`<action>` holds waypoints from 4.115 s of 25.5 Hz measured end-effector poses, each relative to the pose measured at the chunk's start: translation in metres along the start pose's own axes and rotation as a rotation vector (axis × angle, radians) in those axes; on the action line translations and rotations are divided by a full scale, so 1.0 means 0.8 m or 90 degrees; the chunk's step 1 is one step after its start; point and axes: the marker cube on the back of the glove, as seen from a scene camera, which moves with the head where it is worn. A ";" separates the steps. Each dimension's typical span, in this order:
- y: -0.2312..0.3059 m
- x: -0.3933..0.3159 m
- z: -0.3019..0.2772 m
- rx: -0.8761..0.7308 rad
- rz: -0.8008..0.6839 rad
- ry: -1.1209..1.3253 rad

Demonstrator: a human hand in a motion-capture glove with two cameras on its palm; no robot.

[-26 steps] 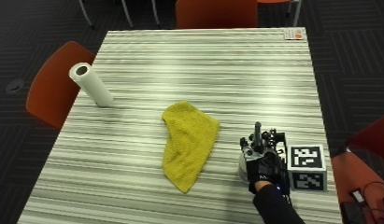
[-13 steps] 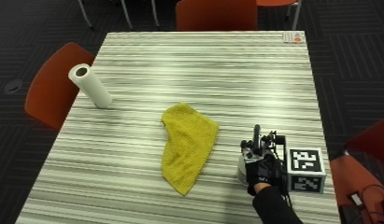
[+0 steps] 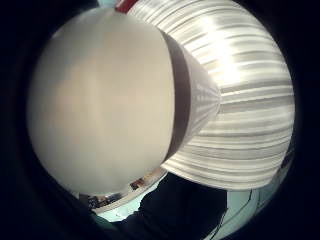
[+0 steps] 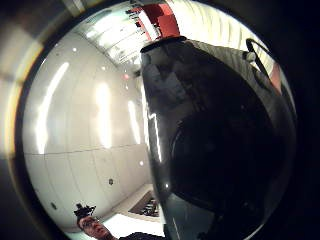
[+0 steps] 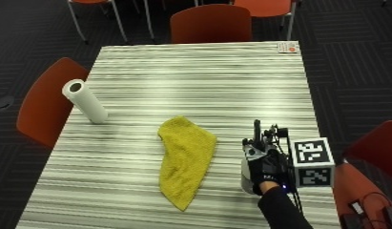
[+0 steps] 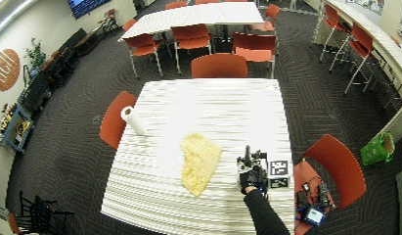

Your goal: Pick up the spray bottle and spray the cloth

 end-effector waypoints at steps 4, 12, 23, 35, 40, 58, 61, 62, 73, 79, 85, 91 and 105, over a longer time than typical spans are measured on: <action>0.006 -0.058 -0.011 0.003 -0.029 -0.012; 0.008 -0.128 -0.027 0.018 -0.095 -0.029; 0.037 -0.172 0.059 -0.121 -0.079 -0.029; 0.022 -0.190 0.138 -0.228 -0.092 0.020; 0.015 -0.181 0.131 -0.220 -0.080 0.052; -0.026 0.000 0.078 -0.368 0.345 0.445; -0.023 0.024 0.075 -0.384 0.398 0.496; -0.023 0.031 0.074 -0.379 0.405 0.512; -0.020 0.039 0.072 -0.408 0.420 0.512; -0.019 0.024 0.075 -0.403 0.337 0.471; -0.023 -0.033 0.077 -0.331 0.166 0.365; -0.015 -0.077 0.071 -0.237 -0.038 0.222; 0.011 -0.065 0.050 -0.024 -0.222 -0.074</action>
